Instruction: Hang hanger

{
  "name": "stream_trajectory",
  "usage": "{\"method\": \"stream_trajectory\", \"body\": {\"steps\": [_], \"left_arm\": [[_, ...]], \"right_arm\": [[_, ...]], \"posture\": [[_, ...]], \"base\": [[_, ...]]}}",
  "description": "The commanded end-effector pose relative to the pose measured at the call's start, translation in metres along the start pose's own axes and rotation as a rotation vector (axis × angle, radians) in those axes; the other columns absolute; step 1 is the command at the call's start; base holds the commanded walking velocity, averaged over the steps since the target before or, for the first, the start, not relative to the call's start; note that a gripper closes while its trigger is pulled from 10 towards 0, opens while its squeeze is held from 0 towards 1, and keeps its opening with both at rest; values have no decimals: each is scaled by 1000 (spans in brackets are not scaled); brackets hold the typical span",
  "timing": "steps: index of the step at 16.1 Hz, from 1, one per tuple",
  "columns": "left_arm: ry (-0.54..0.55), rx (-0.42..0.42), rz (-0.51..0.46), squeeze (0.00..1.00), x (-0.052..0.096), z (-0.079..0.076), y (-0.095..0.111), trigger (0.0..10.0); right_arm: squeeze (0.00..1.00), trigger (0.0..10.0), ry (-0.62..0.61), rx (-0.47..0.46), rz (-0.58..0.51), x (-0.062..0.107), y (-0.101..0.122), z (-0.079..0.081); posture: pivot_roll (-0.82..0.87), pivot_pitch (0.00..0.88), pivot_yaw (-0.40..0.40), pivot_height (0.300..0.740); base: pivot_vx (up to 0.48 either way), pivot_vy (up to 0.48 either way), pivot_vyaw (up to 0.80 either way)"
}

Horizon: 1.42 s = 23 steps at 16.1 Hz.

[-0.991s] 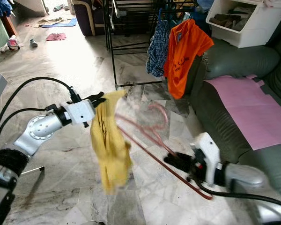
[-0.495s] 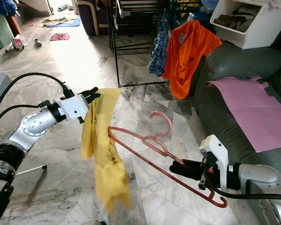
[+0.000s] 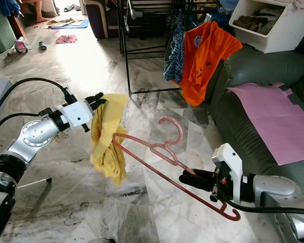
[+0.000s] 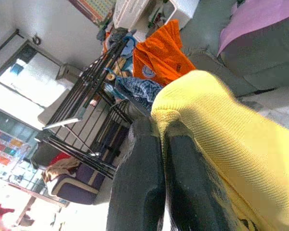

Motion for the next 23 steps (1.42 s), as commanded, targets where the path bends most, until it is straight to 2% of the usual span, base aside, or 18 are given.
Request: {"method": "stream_trajectory", "body": {"steps": [1, 4, 7, 9, 12, 14, 18, 20, 23], "left_arm": [[37, -16, -7, 0, -3, 14, 4, 10000], [80, 27, 7, 0, -3, 24, 3, 10000], [108, 32, 15, 0, -3, 33, 3, 10000], [118, 41, 7, 0, -2, 40, 4, 10000], [105, 40, 13, 0, 1, 40, 2, 10000], [91, 43, 38, 0, 6, 39, -4, 10000], [65, 27, 61, 0, 10, 36, -9, 10000], [43, 27, 62, 0, 13, 34, -10, 10000], [-48, -1, 13, 0, 16, 20, -5, 10000]], "right_arm": [[0, 10000, 51, 25, 5, 1, 5, 8], [0, 10000, 83, -3, 76, 2, -13, 16], [0, 10000, 99, -20, 157, 4, -31, 20], [0, 10000, 55, 2, 167, 3, -34, 14], [0, 10000, 43, 18, 182, 9, -33, 10], [0, 10000, -9, 63, 213, 25, -28, -3], [0, 10000, -87, 111, 192, 34, -16, -19], [0, 10000, -223, 181, 203, 43, -11, -43], [0, 10000, -347, 290, 253, 44, -14, -64]], "posture": [[-40, 66, 8, 740], [-42, 67, 7, 740], [-40, 66, 4, 740], [-37, 66, 3, 740], [-34, 67, 3, 740], [-36, 68, 7, 740], [-39, 69, 10, 740], [-37, 72, 14, 740], [-31, 73, 13, 740]], "base": [[0, 0, 0], [0, 0, 0], [0, 0, 0], [0, 0, 0], [0, 0, 0], [0, 0, 0], [0, 0, 0], [0, 0, 0], [0, 0, 0]]}}
Point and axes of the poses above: a point about 5 cm out from each wrist's last joint towards the gripper, its own x axis pointing back from the gripper into the wrist, its own y axis along the axis of the wrist's last joint, z = x × y, the point moved 3 cm from there along -x, pointing out of the wrist towards the gripper, and after that the axes turned 2 degrees about x, right-handed, at the moved point
